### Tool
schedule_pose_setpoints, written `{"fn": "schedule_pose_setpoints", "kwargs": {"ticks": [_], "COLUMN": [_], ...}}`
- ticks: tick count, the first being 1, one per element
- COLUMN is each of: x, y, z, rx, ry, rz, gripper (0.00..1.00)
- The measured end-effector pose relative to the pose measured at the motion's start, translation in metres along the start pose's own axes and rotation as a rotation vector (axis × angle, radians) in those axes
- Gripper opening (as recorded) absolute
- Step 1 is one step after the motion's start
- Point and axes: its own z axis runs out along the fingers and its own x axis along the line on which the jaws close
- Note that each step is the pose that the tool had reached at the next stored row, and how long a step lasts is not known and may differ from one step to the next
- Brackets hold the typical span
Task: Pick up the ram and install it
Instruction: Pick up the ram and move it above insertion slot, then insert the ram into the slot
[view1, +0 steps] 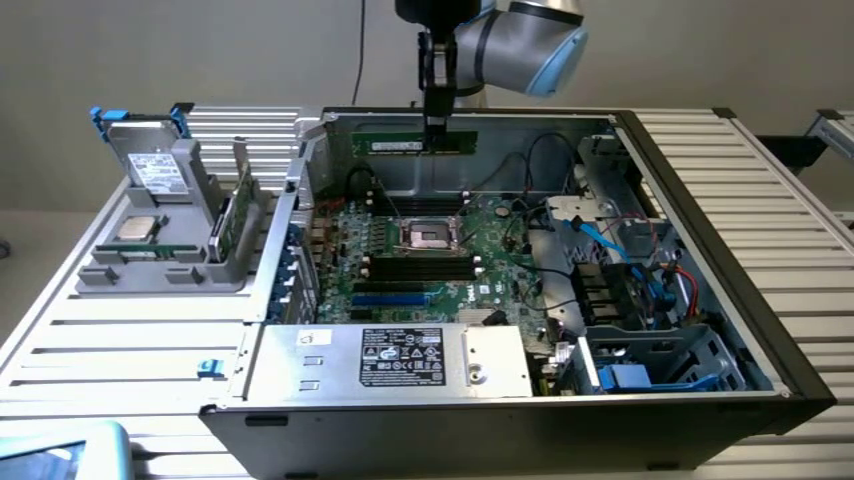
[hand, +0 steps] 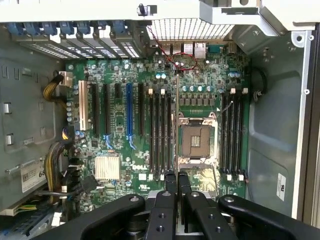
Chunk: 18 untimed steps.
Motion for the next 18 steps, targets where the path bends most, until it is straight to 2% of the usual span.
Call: {"fn": "schedule_pose_setpoints", "kwargs": {"ticks": [5,12,18], "x": [0.0000,0.0001,0.0012], "y": [-0.0001,0.0000,0.0000], "z": [0.0005,0.0026,0.0074], "rx": [0.0001,-0.0002,0.0000], "ry": [0.0002,0.0080,0.0079], "rz": [0.001,0.001,0.001], "gripper": [0.13,0.13,0.13]}}
